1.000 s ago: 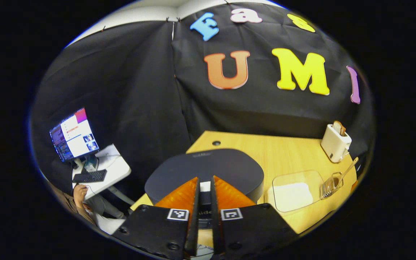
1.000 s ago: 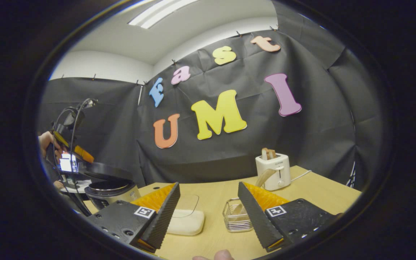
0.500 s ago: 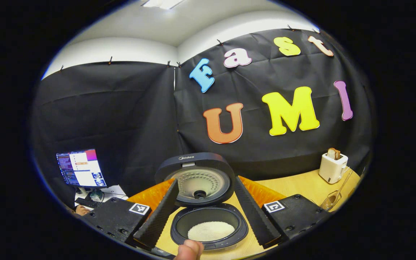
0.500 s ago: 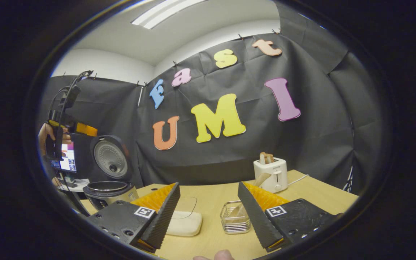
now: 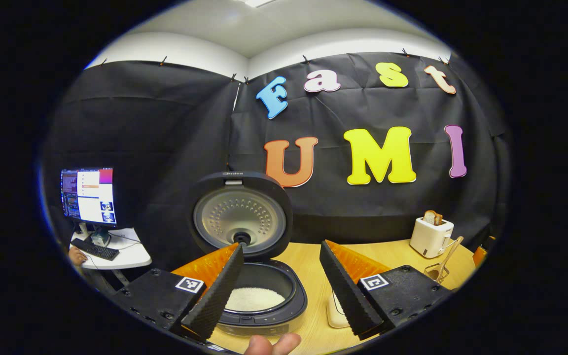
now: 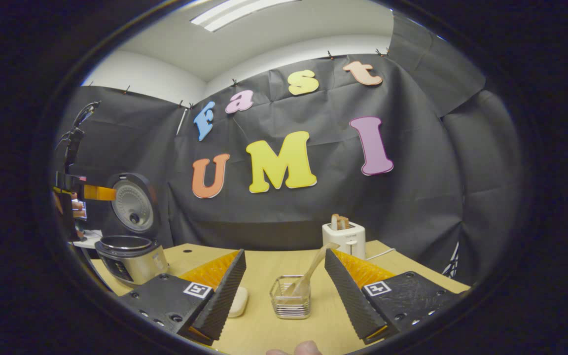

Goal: Close the left gripper, press the button to open the rice cooker; take a wooden spoon from the chopstick holder with the right hand, scoop a spoonful of rice and pour it into the rice cooker, then put the wooden spoon back into the chopstick holder.

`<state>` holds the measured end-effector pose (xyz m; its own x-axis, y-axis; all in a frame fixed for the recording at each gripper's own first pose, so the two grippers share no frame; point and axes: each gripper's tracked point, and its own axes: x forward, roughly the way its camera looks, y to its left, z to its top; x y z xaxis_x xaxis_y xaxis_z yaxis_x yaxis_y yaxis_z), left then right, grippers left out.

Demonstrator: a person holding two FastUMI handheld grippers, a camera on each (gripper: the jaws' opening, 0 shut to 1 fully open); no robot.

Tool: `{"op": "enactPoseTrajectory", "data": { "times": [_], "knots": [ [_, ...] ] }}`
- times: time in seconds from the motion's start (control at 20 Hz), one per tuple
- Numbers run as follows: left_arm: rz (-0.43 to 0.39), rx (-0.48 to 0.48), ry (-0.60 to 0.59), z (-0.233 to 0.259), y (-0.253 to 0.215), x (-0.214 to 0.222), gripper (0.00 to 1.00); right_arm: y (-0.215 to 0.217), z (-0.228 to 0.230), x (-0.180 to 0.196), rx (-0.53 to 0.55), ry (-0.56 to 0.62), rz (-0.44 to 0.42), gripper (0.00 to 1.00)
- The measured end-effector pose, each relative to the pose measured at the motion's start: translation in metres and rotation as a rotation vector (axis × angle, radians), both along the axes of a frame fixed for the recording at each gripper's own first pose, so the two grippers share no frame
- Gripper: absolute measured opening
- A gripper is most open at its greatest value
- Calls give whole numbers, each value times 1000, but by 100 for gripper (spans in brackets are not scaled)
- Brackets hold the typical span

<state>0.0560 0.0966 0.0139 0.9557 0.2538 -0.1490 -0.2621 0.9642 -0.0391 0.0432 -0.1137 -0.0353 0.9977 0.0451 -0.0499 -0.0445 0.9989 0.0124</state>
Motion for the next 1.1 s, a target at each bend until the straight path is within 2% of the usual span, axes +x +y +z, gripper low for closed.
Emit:
{"op": "enactPoseTrajectory", "data": {
  "times": [0.25,0.3,0.35,0.5,0.55,0.6,0.75,0.8,0.95,1.1],
  "knots": [
    [-34,-14,-25,-26,-25,-5,99,-10,-9,9,-39,35,-30,92],
    [-26,-21,-32,-29,-28,-7,99,-8,-12,12,-35,51,-28,96],
    [-25,-17,-44,-29,-31,-9,99,-7,-18,17,-30,68,-21,92],
    [-28,-12,-62,-29,-35,-11,99,-8,-35,34,-10,123,-18,100],
    [-34,-15,-66,-29,-35,-11,99,-10,-42,42,0,143,-19,100],
    [-36,-16,-68,-29,-35,-12,99,-10,-47,50,11,158,-20,96],
    [-34,1,-78,-27,-28,-16,99,-17,-64,78,45,208,-32,96],
    [-32,13,-81,-26,-27,-16,99,-21,-71,86,58,233,-41,92],
    [-30,44,-92,-24,-24,-17,99,-26,-87,113,102,275,-47,96],
    [-5,78,-98,-21,-16,-21,99,-33,-98,135,123,308,-58,92]
  ]
}}
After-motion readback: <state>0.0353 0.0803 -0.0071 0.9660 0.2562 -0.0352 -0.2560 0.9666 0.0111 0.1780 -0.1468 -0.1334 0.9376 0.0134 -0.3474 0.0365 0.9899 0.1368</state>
